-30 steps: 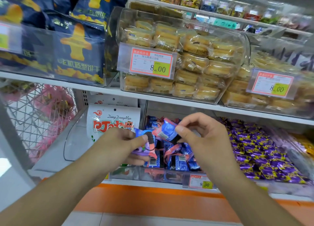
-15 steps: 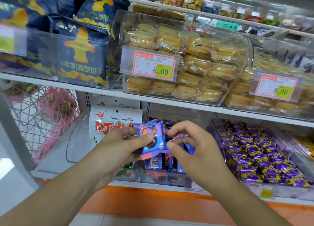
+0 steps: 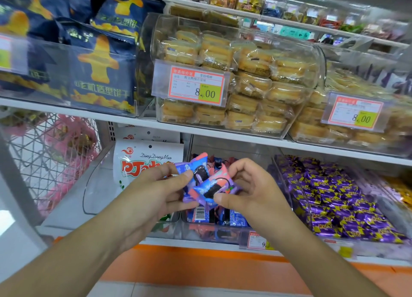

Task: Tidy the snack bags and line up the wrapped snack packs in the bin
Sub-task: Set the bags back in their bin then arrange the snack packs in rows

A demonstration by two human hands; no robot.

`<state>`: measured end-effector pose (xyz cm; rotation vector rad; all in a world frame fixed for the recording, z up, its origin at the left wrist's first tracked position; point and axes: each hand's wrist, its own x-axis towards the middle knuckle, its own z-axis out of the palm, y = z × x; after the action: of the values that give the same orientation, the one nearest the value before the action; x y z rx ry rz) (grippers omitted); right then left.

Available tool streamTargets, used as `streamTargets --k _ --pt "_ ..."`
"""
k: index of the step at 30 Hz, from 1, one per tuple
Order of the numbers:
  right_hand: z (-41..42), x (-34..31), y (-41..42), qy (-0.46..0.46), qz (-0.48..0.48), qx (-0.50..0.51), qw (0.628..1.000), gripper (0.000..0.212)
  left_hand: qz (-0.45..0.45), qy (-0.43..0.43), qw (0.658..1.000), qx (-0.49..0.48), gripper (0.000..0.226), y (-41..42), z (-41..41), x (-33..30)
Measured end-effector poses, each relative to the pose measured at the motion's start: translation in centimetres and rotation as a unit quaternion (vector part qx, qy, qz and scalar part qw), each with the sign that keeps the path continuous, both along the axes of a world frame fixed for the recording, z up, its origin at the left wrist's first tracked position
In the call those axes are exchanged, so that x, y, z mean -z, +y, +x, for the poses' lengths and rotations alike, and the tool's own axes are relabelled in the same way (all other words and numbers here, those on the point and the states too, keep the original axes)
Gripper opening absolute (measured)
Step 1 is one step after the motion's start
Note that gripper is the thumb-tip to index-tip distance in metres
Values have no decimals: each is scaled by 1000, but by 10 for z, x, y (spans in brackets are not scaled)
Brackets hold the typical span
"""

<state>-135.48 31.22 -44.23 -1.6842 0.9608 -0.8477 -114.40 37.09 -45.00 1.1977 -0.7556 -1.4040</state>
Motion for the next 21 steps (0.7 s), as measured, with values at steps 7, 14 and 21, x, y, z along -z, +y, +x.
streamTargets --k 7,14,21 --pt "-3 -1 -3 -110 61 25 992 26 1 -74 997 -21 19 2 -2 2" --pt "6 13 -4 -63 -5 41 997 21 -12 -18 1000 22 40 4 -5 -2" --pt "23 23 1 -11 -39 15 999 29 -1 -105 994 -24 34 3 -4 -3"
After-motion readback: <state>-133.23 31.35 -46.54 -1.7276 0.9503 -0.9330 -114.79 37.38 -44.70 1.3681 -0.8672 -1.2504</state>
